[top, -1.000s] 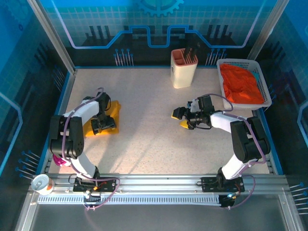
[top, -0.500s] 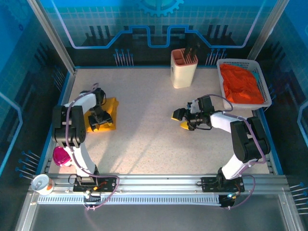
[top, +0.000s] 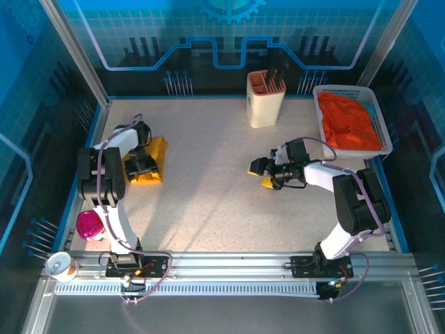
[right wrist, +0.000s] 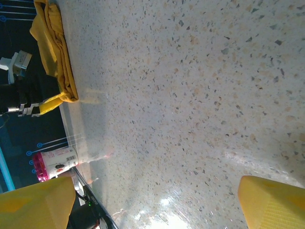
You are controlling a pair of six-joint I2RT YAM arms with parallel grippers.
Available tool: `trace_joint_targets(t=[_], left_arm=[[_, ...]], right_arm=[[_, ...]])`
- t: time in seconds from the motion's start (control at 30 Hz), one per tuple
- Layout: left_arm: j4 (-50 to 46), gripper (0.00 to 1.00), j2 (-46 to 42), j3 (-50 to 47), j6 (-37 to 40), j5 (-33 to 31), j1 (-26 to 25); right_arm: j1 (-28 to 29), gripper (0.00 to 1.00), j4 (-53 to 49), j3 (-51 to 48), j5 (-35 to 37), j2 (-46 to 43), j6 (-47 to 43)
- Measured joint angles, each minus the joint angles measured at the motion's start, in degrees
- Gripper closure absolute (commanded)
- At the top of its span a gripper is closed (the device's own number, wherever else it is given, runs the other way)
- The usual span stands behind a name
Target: Fold and stack the t-shirts
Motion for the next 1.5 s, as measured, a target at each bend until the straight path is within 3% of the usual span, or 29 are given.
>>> trace_joint_targets(t=[0.17, 0.37, 0.53, 0.7, 0.83, 1.0, 1.2, 1.5], left_arm=[[-0.1, 0.27, -1.0, -0.2, 0.0, -1.3, -0.9], [2.6, 0.26, -7.2, -0.8, 0.2, -0.9, -3.6], [8.8, 0.21, -13.4, -2.6, 1.6, 0.8, -4.7], [22.1, 0.17, -23.9, -14.4, 5.0, 2.1, -4.9], [34.6, 0.14, -30.1, -23.7, 9.3, 2.9, -4.9], [52.3, 0.16, -32.3, -34.7, 13.2, 3.8, -4.9], [72.3, 0.17, -32.1, -44.9, 15.5, 4.4, -5.1], [95.5, 0.13, -26.8, -53.3, 17.0, 4.4, -5.3]], right_arm=[[0.0, 0.09, -0.4, 0.1, 0.0, 0.0, -0.6], [0.0, 0.02, -9.0, 6.3, 2.6, -0.4, -6.4], [0.0, 0.00, -16.5, 11.3, 12.1, -5.5, -12.7], [-0.1, 0.00, -19.6, 12.6, 27.0, -11.7, -20.0], [-0.7, 0.00, -13.7, 7.0, 38.8, -17.3, -26.4], [-1.4, 0.00, -1.1, -5.7, 48.0, -22.7, -33.6], [-4.5, 0.00, 12.7, -15.9, 50.2, -23.3, -36.7], [-6.3, 0.00, 32.3, -20.8, 51.3, -16.0, -39.8]])
